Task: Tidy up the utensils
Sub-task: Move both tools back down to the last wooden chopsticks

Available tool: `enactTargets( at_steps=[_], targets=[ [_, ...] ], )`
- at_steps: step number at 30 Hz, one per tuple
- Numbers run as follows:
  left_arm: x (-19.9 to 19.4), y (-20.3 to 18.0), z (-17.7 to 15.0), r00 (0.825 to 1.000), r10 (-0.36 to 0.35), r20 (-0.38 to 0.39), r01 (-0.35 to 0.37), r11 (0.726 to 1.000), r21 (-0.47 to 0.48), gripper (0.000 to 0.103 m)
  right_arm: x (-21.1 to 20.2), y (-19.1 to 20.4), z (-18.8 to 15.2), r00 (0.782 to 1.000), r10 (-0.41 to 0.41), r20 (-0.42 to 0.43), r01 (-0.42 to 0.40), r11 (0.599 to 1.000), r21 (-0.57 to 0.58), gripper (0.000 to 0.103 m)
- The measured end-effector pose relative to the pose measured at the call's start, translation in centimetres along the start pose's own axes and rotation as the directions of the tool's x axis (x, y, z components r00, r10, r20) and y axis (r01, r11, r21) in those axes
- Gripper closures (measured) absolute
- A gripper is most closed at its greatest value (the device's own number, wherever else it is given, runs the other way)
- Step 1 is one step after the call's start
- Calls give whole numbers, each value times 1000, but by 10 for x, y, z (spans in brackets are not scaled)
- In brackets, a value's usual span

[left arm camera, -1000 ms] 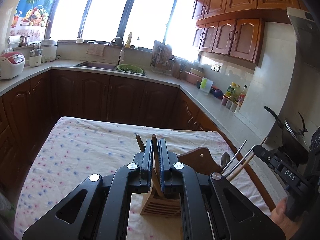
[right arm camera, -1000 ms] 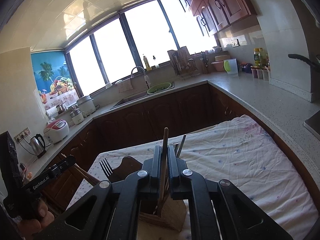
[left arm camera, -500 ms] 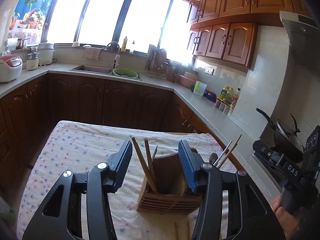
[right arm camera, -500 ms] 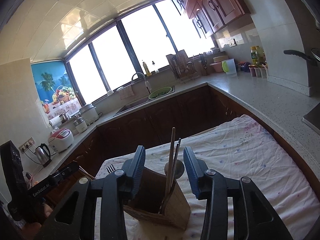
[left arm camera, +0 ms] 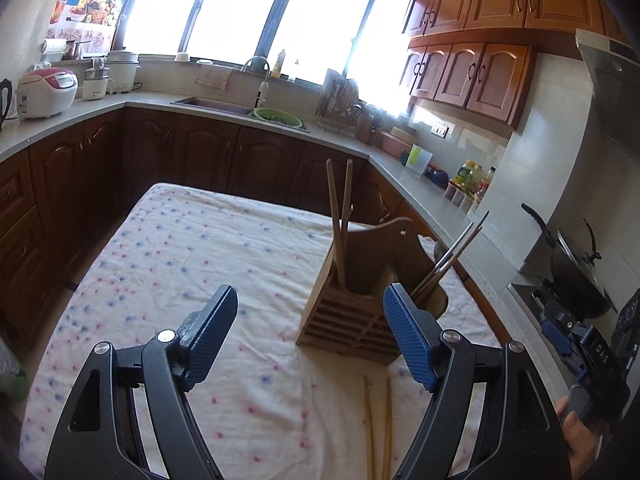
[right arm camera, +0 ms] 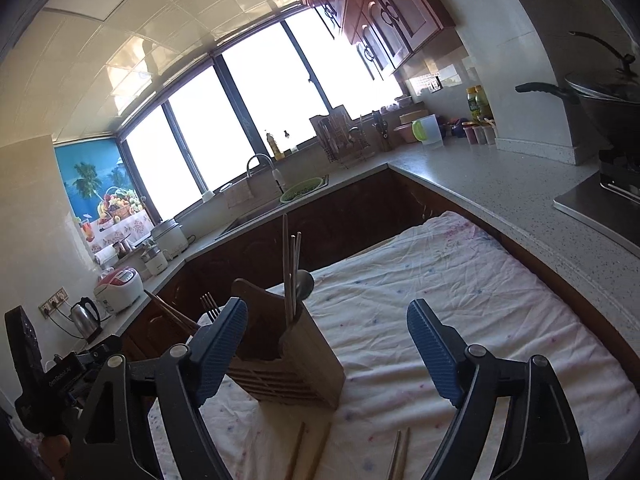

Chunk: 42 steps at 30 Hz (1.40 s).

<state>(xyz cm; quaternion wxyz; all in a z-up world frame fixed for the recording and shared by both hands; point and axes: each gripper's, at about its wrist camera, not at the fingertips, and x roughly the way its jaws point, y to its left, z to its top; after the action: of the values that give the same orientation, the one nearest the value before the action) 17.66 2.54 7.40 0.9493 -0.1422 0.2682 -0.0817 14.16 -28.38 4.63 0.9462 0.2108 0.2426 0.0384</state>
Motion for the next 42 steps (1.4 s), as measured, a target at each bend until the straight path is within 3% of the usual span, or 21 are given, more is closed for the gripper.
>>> enactTargets(
  at_steps=[12, 23, 26, 28, 30, 38, 42],
  targets=[
    [15, -3, -71, 983, 25, -182, -24, 1000, 8, 26, -21, -36, -59, 985, -104, -139, 107, 994, 17, 19],
    [32, -23, -99, 960, 46, -278, -24, 997, 80, 26, -13, -31, -91, 967, -115, -227, 110, 993, -36, 21],
    [38, -26, -102, 954, 60, -295, -32, 995, 97, 26, -6, -30, -95, 960, -123, -251, 113, 992, -53, 28],
    [43, -28, -104, 948, 68, -312, -36, 994, 107, 26, -1, -30, -98, 954, -133, -270, 120, 991, -62, 40],
    [48, -30, -105, 942, 74, -329, -37, 992, 118, 26, 5, -31, -100, 947, -141, -290, 127, 990, -65, 45],
    [76, -46, -104, 928, 85, -364, -28, 987, 160, 26, 29, -31, -104, 922, -169, -348, 139, 984, -110, 61],
    [95, -55, -104, 914, 79, -397, -8, 984, 177, 32, 42, -33, -103, 909, -184, -374, 149, 981, -123, 66]
  ],
)
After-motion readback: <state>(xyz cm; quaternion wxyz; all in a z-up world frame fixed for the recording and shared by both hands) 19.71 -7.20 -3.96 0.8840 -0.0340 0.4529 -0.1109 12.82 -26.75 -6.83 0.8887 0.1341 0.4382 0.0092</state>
